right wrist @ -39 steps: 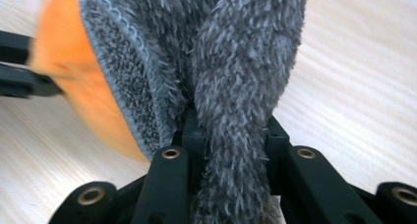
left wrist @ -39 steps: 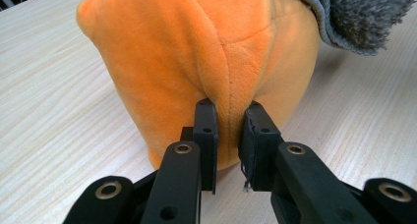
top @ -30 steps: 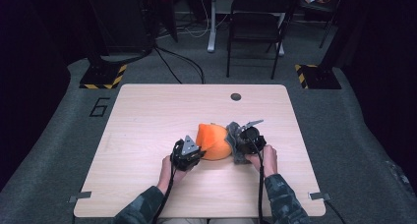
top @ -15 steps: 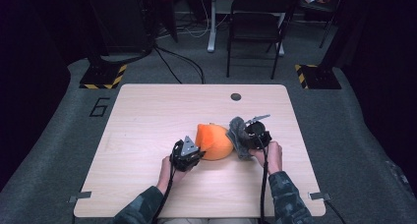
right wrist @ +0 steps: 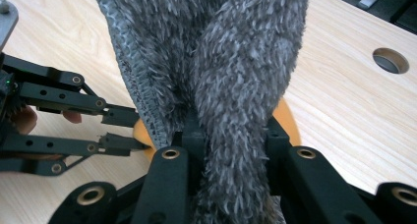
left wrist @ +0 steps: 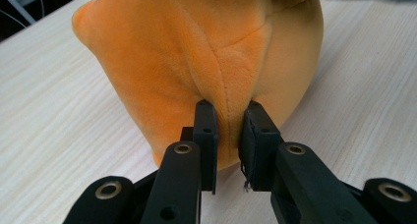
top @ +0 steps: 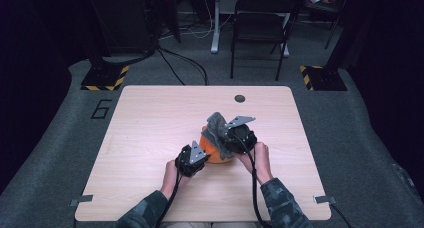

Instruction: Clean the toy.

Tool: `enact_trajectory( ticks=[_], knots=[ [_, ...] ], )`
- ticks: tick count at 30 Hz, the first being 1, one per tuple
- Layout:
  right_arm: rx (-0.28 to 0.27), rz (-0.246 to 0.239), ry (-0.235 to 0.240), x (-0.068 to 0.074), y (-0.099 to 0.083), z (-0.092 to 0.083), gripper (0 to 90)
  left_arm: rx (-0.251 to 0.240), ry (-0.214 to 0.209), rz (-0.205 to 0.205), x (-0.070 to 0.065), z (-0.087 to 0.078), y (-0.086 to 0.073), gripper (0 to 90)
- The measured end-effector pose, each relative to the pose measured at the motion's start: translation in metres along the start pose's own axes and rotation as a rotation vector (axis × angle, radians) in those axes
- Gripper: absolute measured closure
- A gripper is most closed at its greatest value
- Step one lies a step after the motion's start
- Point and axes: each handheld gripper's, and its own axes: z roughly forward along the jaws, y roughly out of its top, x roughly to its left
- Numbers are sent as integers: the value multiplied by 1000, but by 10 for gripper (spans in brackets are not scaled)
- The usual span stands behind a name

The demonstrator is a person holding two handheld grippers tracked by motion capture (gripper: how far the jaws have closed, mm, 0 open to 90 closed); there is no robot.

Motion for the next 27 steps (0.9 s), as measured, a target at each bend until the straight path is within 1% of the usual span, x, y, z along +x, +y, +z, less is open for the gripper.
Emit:
enact_trajectory(
  ticks=[1, 2, 4, 7, 8, 9, 10, 11, 12, 13, 15, 16, 18, 20, 21, 22, 23, 24, 27],
  knots=[
    [-3, -8, 2, 1, 0, 1, 718, -2, 9, 11, -2, 0, 0, 785],
    [-11, -6, 6, 2, 0, 3, 718, 1, 15, 22, -3, 0, 1, 785],
    [18, -15, 4, 3, -2, 9, 718, 2, 18, 29, -4, 0, 1, 785],
    [40, -31, -23, 6, -5, 17, 718, 7, 12, 23, -3, 1, 0, 785],
    [40, -33, -24, 7, -6, 17, 718, 4, 8, 19, -3, 1, 0, 786],
    [39, -56, -28, 5, -5, 17, 717, 0, 5, 13, -2, 1, 0, 786],
    [54, -43, -33, 6, -5, 16, 717, 6, 3, 10, -2, 1, -1, 786],
    [60, -61, -42, 4, -6, 16, 717, 6, 2, 8, -1, 1, -1, 786],
    [65, -56, -47, 3, -7, 16, 718, 0, 3, 3, -1, 2, -1, 787],
    [75, -52, -44, 0, -9, 16, 717, -2, -6, -6, 0, 2, -2, 787],
    [83, -31, -38, -5, -11, 16, 717, -4, -7, -10, 0, 2, -2, 787],
    [95, -16, -36, -7, -12, 16, 717, -5, -9, -11, 0, 2, -2, 787],
    [91, -17, -32, -13, -14, 17, 717, -7, -13, -18, 2, 2, -2, 787],
    [104, 5, -34, -17, -16, 18, 717, -7, -19, -25, 3, 2, -3, 787],
    [110, 26, -35, -18, -17, 19, 717, -7, -22, -28, 4, 2, -3, 787],
    [111, 15, -33, -22, -18, 19, 717, -9, -24, -29, 4, 2, -4, 787],
    [117, 29, -33, -24, -20, 19, 717, -9, -24, -29, 4, 2, -4, 787],
    [117, 29, -33, -24, -20, 19, 717, -10, -25, -30, 4, 2, -4, 787],
    [138, 62, -32, -32, -24, 20, 718, -12, -26, -37, 5, 3, -4, 787]
  ],
)
